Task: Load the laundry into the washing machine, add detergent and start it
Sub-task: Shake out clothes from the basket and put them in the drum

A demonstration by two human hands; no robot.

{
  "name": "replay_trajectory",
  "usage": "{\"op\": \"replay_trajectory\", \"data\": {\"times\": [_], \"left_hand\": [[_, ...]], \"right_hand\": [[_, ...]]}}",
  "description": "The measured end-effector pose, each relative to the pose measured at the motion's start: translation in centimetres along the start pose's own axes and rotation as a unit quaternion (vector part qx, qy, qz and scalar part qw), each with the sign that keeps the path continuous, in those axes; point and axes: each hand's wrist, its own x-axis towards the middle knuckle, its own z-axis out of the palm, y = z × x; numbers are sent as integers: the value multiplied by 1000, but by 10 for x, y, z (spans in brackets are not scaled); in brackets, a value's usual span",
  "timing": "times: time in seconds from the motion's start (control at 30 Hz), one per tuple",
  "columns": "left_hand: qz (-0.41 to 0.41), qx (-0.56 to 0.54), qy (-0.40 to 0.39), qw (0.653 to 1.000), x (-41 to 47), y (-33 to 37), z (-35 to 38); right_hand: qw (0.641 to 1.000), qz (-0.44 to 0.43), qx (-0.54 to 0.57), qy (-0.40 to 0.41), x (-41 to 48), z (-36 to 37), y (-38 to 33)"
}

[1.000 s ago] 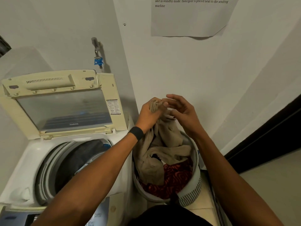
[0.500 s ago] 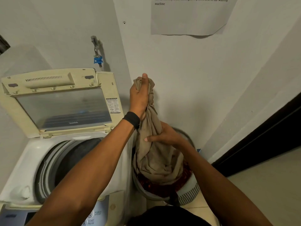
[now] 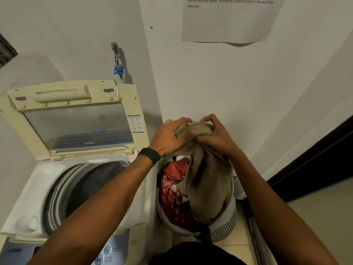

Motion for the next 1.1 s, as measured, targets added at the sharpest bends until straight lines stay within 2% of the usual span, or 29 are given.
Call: {"op": "replay_trajectory", "data": {"times": [0.07, 0.17, 0.23, 0.33, 0.37, 0.43, 0.47, 0.53, 0.67, 0.73, 0.8, 0.9, 0.97, 1.1], "left_hand": [[-16, -56, -48, 997, -2, 8, 13], [-63, -174, -46, 982, 2, 10, 15], [-77, -219, -21, 972, 3, 7, 14], [-89, -286, 62, 952, 6, 10, 9], [-97, -312, 89, 941, 8, 11, 6], [-105, -350, 128, 922, 13, 10, 1], [-108, -357, 142, 917, 14, 9, -1], [-117, -356, 177, 910, 15, 5, -5], [-143, -307, 211, 917, 10, -9, -8], [-145, -263, 199, 933, 7, -12, -4], [-113, -253, 170, 946, 4, -9, 1], [-48, -274, 44, 960, 5, 13, 9], [-27, -312, -28, 949, 7, 27, 18], [-89, -351, -32, 932, 10, 27, 19]], "right_hand": [[999, -25, 11, 23, 4, 8, -8], [998, -5, 59, 20, 4, 11, -6], [993, 24, 109, -32, 1, 7, 0], [964, 90, 211, -136, -9, 6, 15], [959, 124, 200, -159, -13, 11, 22], [968, 164, 75, -174, -19, 21, 34], [974, 166, 7, -157, -21, 24, 42], [985, 149, -21, -85, -24, 22, 52], [986, 89, 131, 57, -25, -7, 38], [978, 51, 183, 85, -19, -18, 23], [970, 8, 218, 109, -11, -15, 7], [951, -8, 277, 141, 0, 6, -17], [951, -5, 272, 147, 7, 23, -29], [961, -19, 235, 143, 13, 32, -34]]}}
